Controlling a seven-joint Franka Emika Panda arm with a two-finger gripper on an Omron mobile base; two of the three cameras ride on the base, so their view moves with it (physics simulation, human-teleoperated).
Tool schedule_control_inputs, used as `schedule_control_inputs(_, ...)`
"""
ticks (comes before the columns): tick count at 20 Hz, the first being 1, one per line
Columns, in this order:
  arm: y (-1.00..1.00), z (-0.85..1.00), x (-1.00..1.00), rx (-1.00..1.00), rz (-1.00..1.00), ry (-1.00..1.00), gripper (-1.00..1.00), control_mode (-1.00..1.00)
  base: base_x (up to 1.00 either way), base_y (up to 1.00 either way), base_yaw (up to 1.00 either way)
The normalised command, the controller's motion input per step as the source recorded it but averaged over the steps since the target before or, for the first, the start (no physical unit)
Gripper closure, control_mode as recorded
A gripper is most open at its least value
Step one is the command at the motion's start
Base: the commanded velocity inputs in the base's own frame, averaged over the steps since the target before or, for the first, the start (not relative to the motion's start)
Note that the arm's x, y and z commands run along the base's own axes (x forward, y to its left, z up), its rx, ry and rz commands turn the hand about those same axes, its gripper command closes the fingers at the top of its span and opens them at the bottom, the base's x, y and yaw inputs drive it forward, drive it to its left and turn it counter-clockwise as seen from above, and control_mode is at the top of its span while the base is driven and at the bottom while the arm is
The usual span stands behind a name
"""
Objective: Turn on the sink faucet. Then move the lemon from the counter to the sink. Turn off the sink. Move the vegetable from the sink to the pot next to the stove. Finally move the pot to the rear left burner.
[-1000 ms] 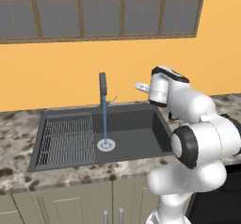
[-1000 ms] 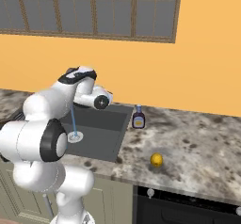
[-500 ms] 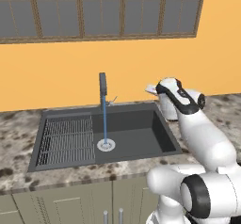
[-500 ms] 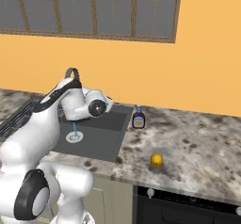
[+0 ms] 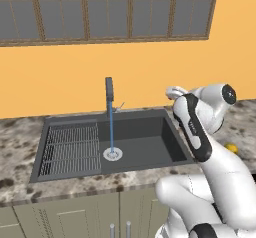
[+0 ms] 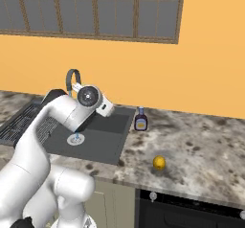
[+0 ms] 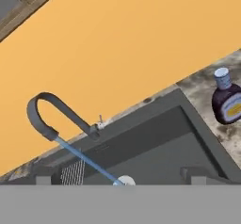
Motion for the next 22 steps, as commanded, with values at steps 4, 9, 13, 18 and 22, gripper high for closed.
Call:
schedule_control_inputs(4, -0.45, -0.18, -0.55, 0.0, 0.0, 0.31, -1.0, -1.0, 0.0, 0.0, 0.0)
schedule_control_inputs(9, -0.47, -0.18, -0.53, -0.03, 0.0, 0.31, -1.0, -1.0, 0.0, 0.0, 0.0)
schedule_control_inputs(13, -0.48, -0.28, -0.52, -0.05, 0.0, 0.3, -1.0, -1.0, 0.0, 0.0, 0.0)
schedule_control_inputs(18, -0.59, -0.31, -0.48, -0.03, 0.0, 0.27, -1.0, -1.0, 0.0, 0.0, 0.0)
schedule_control_inputs(22, -0.73, -0.36, -0.33, -0.01, 0.0, 0.19, -1.0, -1.0, 0.0, 0.0, 0.0)
